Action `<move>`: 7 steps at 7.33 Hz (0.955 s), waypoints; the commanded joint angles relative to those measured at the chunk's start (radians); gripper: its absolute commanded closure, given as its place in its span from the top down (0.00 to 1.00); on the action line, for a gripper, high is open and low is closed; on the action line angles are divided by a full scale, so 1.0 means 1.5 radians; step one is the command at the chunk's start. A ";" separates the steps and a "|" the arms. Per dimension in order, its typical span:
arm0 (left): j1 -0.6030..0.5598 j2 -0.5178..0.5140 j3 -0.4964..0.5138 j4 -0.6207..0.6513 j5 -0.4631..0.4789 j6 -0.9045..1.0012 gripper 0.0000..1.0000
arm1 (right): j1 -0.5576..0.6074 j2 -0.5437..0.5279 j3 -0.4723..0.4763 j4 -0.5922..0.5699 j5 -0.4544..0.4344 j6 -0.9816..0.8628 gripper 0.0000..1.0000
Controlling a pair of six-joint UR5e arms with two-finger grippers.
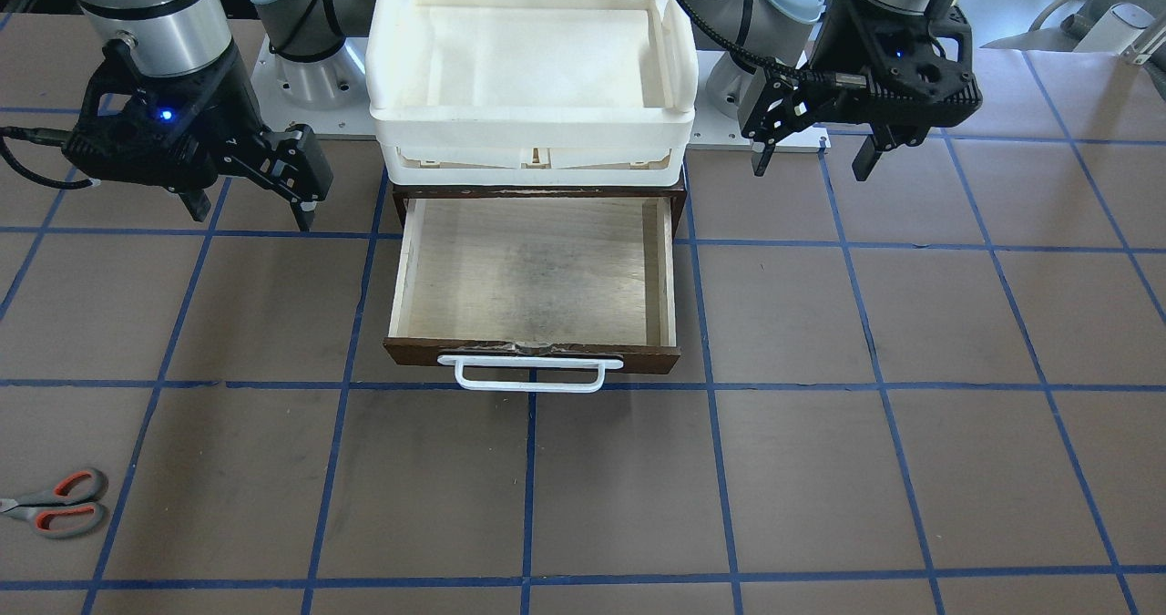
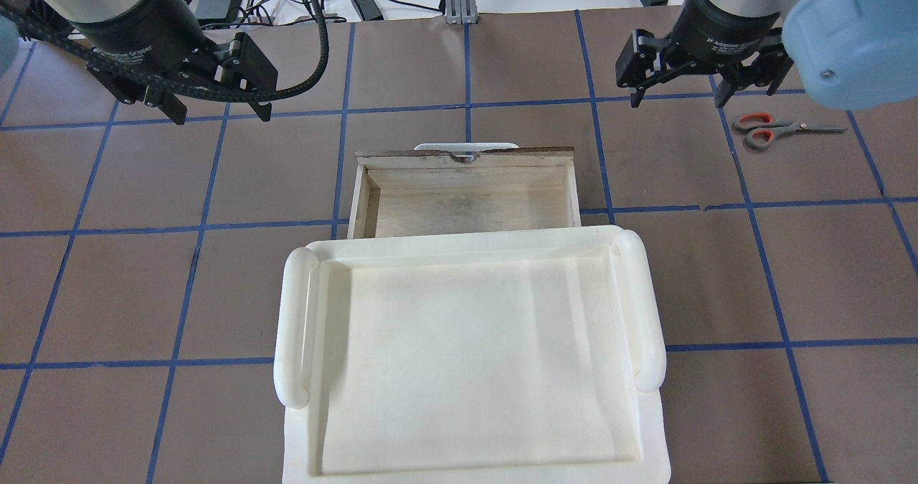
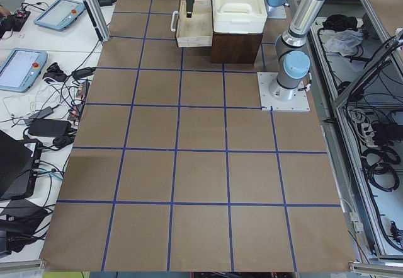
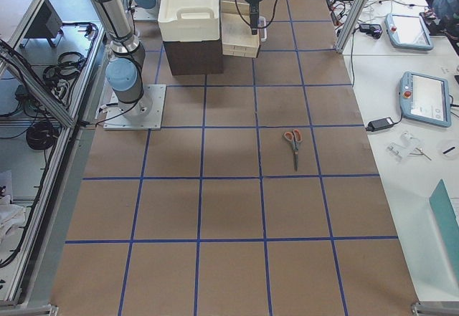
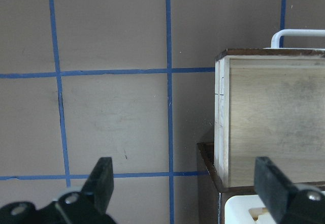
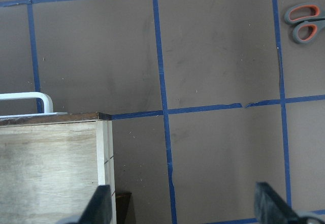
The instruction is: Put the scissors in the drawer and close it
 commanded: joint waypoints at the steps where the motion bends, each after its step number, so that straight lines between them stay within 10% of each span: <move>1: 0.000 0.002 0.000 0.000 0.000 0.001 1.00 | 0.000 0.001 0.000 0.003 -0.001 -0.005 1.00; 7: 0.000 0.003 0.000 0.000 0.003 0.003 1.00 | -0.002 0.002 0.000 0.002 -0.008 -0.007 1.00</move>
